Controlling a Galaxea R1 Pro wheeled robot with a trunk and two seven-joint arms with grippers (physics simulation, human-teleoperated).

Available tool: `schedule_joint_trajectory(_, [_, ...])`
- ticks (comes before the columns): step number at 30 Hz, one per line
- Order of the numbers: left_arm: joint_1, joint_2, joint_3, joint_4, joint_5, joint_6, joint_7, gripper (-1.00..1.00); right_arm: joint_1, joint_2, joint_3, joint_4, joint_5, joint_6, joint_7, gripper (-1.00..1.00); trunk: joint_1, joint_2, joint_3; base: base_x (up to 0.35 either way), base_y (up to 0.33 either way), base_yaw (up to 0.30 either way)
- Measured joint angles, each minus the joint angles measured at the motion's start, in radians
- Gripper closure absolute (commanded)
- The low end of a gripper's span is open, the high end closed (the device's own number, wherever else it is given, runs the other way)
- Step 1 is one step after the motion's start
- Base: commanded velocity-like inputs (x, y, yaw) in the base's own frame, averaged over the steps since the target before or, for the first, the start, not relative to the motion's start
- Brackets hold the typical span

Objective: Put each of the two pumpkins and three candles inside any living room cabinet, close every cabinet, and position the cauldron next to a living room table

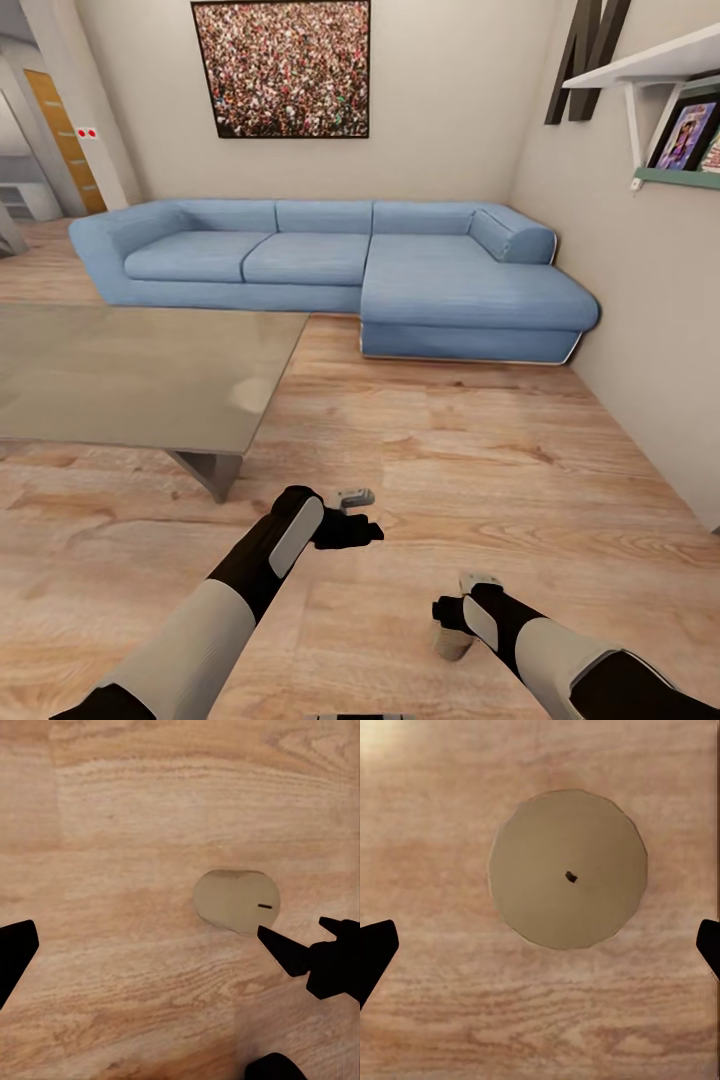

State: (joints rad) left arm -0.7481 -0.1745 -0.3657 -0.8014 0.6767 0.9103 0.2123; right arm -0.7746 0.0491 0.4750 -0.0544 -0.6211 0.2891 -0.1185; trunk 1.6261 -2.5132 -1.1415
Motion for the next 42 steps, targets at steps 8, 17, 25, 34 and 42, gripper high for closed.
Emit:
schedule_joint_trajectory(8, [0.000, 0.000, -0.002, -0.002, 0.000, 0.001, -0.047, -1.00, 0.000, 0.000, 0.000, 0.000, 0.000, 0.000, 0.000, -1.00, 0.001, 0.000, -0.004, 0.012, -0.009, 0.000])
schedule_joint_trajectory(17, [0.000, 0.000, -0.003, -0.002, 0.000, 0.000, -0.072, -1.00, 0.000, 0.000, 0.000, 0.000, 0.000, 0.000, 0.000, -1.00, 0.005, -0.002, -0.039, 0.000, 0.000, 0.000])
schedule_joint_trajectory(25, [0.000, 0.000, -0.003, -0.002, 0.000, 0.000, -0.074, -1.00, 0.000, 0.000, 0.000, 0.000, 0.000, 0.000, 0.000, -1.00, 0.008, -0.004, -0.070, 0.000, 0.000, 0.000])
schedule_joint_trajectory(34, [0.000, 0.000, -0.003, -0.003, -0.001, 0.000, -0.074, -1.00, 0.000, 0.000, 0.001, 0.000, 0.000, 0.000, 0.000, -1.00, 0.012, -0.006, -0.104, 0.000, 0.000, 0.000])
schedule_joint_trajectory(42, [0.000, 0.000, -0.003, -0.003, -0.002, 0.000, -0.074, -1.00, 0.000, 0.000, 0.001, 0.000, 0.000, 0.000, 0.000, -1.00, 0.016, -0.008, -0.135, 0.000, 0.000, 0.000])
